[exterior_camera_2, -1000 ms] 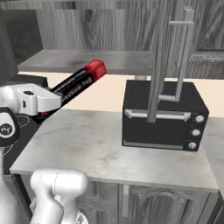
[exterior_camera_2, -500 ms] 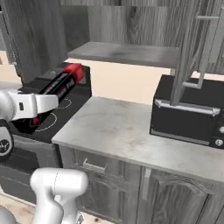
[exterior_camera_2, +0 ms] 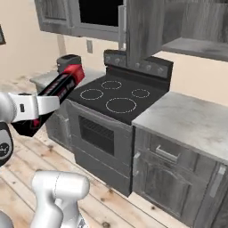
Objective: Retrieve the tupperware and aluminum foil from the cabinet and place them on the dining counter near the plate with eggplant and lime to prepare for storing leftovers.
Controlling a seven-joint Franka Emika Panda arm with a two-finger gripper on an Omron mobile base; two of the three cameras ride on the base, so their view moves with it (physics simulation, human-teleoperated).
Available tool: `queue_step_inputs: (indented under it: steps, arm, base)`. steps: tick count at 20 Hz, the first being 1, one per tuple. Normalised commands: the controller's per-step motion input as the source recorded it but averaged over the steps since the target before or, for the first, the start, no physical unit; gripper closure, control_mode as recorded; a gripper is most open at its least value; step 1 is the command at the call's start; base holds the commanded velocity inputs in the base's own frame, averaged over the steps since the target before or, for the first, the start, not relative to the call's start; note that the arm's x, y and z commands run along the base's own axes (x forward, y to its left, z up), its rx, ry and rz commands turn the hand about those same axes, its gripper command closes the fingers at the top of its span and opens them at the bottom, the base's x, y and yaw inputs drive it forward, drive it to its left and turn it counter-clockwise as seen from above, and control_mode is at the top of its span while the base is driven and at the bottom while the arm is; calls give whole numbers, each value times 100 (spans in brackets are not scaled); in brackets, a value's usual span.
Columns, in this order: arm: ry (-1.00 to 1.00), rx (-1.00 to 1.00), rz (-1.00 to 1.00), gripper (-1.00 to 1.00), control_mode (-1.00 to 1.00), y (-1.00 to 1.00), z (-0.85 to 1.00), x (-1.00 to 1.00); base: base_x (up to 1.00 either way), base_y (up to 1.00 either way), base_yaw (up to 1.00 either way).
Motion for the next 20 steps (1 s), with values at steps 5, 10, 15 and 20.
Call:
queue_step_inputs:
  steps: [5,10,15,20]
  arm:
    - [0,0,0,100,100,0,0,0]
    - [0,0,0,100,100,0,0,0]
    - [0,0,0,100,100,0,0,0]
    - [0,0,0,100,100,0,0,0]
  base:
    - [-63,100,73]
    - [-37,100,80]
    - [-29,97,81]
    - [-18,99,78]
